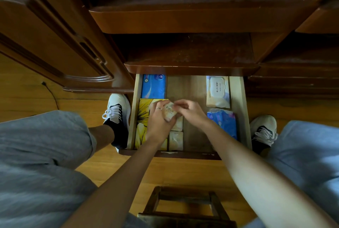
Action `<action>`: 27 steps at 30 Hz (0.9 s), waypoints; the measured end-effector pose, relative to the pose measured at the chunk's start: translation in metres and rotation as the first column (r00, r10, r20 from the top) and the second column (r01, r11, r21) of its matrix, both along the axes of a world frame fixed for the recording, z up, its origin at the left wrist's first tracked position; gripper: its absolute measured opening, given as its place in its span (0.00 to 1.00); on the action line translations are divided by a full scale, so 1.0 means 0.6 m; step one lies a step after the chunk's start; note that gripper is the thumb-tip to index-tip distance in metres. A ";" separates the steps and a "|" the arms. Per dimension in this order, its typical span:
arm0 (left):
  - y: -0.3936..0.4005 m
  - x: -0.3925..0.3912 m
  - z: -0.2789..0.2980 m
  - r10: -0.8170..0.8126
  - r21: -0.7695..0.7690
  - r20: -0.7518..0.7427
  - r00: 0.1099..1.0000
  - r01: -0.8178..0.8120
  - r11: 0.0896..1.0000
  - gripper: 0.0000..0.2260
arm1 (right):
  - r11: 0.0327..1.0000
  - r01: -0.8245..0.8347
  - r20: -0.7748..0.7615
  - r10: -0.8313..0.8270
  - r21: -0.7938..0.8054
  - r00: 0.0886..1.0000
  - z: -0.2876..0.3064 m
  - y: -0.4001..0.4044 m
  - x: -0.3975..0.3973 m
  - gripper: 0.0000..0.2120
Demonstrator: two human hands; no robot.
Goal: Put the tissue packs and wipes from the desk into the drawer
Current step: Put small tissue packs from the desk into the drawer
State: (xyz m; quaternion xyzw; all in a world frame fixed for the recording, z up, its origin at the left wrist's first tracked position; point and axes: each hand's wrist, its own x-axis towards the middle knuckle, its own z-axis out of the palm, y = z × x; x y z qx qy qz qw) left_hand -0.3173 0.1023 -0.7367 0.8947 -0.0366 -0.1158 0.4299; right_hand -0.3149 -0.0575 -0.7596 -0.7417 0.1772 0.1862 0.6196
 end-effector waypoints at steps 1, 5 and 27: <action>-0.004 -0.001 0.001 -0.023 -0.011 0.004 1.000 0.023 1.000 0.29 | 1.000 0.009 0.004 -0.009 -0.005 1.000 0.000 -0.003 0.007 0.11; 0.021 -0.003 -0.003 -0.076 0.154 0.057 0.996 0.066 0.986 0.28 | 0.949 0.176 0.108 -0.152 -0.263 0.982 -0.018 -0.026 0.035 0.09; 0.041 -0.007 -0.032 -0.278 0.500 0.084 0.957 0.201 0.842 0.23 | 0.755 -0.157 -0.128 0.098 -0.637 0.987 -0.072 -0.006 0.074 0.26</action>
